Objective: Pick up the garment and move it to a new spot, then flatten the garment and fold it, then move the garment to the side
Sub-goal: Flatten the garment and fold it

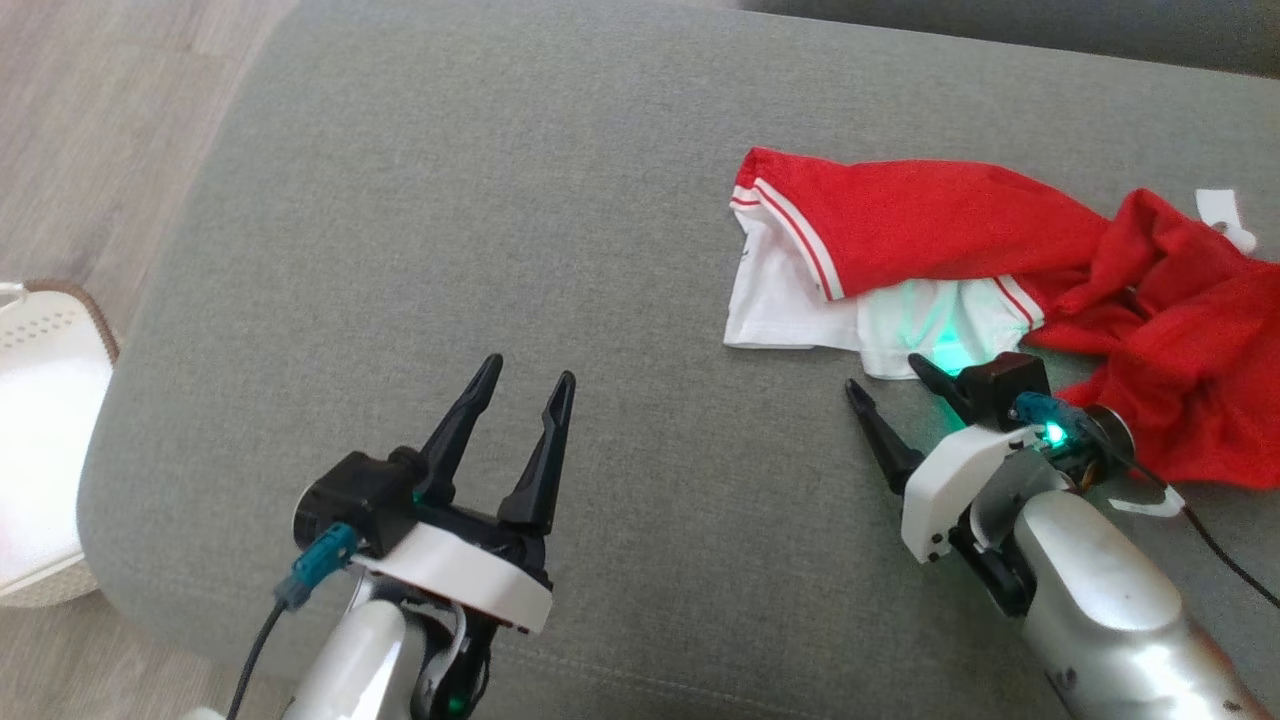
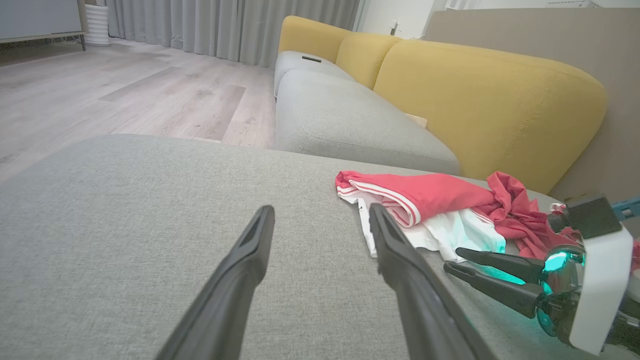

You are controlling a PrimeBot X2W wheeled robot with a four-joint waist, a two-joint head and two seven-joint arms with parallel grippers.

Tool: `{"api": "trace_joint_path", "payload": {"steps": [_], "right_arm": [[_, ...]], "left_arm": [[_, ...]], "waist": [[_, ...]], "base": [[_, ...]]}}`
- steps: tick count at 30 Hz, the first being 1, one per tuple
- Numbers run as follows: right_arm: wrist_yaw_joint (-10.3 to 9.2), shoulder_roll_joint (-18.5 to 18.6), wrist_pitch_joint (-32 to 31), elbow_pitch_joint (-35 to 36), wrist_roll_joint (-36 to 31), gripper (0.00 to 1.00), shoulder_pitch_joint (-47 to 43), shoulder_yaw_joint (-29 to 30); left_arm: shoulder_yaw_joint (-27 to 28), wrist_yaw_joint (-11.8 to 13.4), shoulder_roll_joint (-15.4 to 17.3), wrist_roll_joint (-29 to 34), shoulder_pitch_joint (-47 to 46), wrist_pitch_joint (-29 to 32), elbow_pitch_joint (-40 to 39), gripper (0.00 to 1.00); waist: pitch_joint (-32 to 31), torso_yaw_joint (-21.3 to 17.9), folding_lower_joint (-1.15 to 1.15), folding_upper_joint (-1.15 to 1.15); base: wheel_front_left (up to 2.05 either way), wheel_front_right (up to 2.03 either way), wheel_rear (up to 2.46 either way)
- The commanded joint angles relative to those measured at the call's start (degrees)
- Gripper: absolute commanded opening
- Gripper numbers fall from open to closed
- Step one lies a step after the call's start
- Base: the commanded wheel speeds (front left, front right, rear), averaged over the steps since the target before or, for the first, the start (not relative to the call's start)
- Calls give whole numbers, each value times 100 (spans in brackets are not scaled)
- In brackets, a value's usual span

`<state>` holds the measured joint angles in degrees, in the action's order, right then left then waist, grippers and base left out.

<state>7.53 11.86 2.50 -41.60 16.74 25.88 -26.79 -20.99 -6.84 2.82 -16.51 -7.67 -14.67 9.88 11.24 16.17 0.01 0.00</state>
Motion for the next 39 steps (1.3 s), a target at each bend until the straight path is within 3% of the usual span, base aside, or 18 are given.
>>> {"api": "trace_joint_path", "payload": {"steps": [1, 9, 10, 11, 19, 27, 32, 39], "right_arm": [[-4, 39, 26, 23, 14, 100, 163, -115], [-4, -31, 230, -699, 204, 100, 486, -278], [-4, -42, 224, -781, 228, 45, 525, -314], [-4, -52, 237, -850, 246, 0, 561, -353], [-4, -76, 507, -1117, 451, 0, 656, -708], [-4, 128, 935, -604, 480, 0, 844, -991], [-4, 571, 898, 73, 429, 0, 1341, -898], [-4, 1524, 138, 774, 274, 0, 2561, -865]], "left_arm": [[178, 23, 7, -42, -256, -32, -170, 100], [168, 69, 6, -45, -270, -33, -189, 100], [162, 73, 6, -46, -272, -33, -189, 100], [157, 76, 6, -45, -273, -33, -186, 100], [255, 78, 6, 4, -208, -33, -105, 100], [262, 87, 6, -9, -59, -33, -121, 100], [241, 100, 6, -19, 27, -33, -203, 100], [23, 98, 6, -123, -184, -33, -340, 100]], "waist": [[16, 46, -1, 0], [46, 82, -1, 0], [46, 78, -1, 0], [42, 70, -1, 0], [-241, -156, -1, 0], [-582, -373, -1, 0], [-577, -380, -1, 0], [-55, -47, -1, 0]], "base": [[0, 0, 0], [0, 0, 0], [0, 0, 0], [0, 0, 0], [0, 0, 0], [0, 0, 0], [0, 0, 0], [0, 0, 0]]}}
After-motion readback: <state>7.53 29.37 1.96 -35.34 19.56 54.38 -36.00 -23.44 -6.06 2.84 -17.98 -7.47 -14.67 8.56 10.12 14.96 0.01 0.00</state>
